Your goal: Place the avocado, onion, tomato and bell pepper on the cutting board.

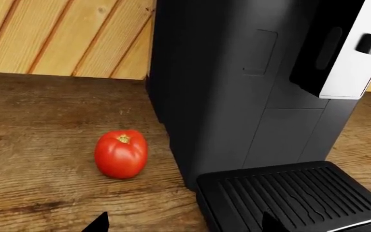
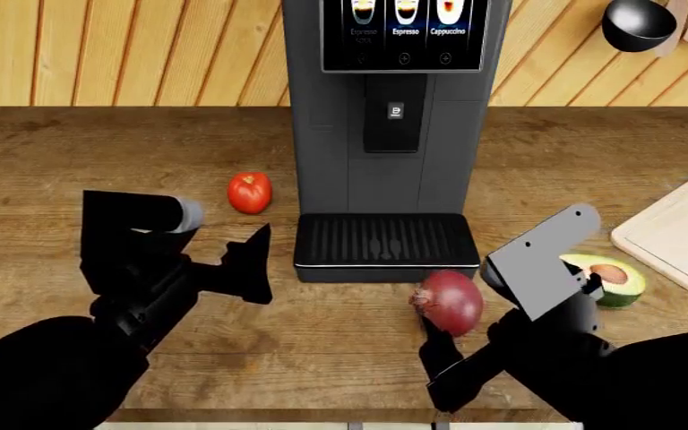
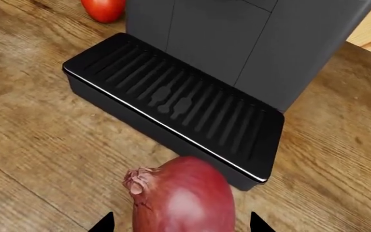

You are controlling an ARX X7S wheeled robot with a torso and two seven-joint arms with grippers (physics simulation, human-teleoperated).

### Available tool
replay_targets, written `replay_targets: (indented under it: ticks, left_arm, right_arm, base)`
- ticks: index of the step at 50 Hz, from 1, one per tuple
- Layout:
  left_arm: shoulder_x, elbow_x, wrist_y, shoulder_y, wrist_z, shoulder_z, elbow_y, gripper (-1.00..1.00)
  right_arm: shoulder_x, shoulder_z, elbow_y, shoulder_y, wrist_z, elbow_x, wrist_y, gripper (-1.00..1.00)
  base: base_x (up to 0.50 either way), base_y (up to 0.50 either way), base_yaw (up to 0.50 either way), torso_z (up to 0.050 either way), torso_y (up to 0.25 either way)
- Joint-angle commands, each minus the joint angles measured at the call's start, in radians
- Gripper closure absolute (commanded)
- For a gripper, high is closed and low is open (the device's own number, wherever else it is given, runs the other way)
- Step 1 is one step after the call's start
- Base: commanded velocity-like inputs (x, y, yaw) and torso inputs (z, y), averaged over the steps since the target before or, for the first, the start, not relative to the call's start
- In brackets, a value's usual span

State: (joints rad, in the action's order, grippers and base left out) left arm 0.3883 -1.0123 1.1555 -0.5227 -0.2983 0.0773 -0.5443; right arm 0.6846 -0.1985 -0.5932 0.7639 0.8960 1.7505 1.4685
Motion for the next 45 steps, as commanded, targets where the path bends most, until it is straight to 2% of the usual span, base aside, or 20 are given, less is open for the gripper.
replay_targets:
  ticks: [1, 32, 33, 45]
  left_arm:
    - [0.004, 0.006, -0.013, 0.002, 0.006, -0.010, 0.013, -1.00]
    - [0.011, -0.017, -0.019, -0.001, -0.011, -0.011, 0.012, -1.00]
    - [0.011, -0.018, -0.019, -0.001, -0.012, -0.011, 0.014, -1.00]
    - [0.012, -0.023, -0.022, -0.002, -0.018, -0.015, 0.016, -1.00]
  right_arm:
    - [-0.004, -0.030, 0.022, 0.004, -0.076, -0.084, 0.005, -1.00]
    - [0.005, -0.149, 0.090, 0.063, -0.209, -0.211, -0.009, -1.00]
    - [0.006, -0.150, 0.088, 0.062, -0.211, -0.215, -0.012, 1.00]
    - [0.024, -0.142, 0.057, 0.059, -0.206, -0.216, -0.054, 1.00]
  base:
    - [0.00, 0.00, 0.00, 0.000, 0.000]
    - [0.00, 0.00, 0.00, 0.000, 0.000]
    - [0.00, 0.00, 0.00, 0.000, 0.000]
    - [0.00, 0.00, 0.00, 0.000, 0.000]
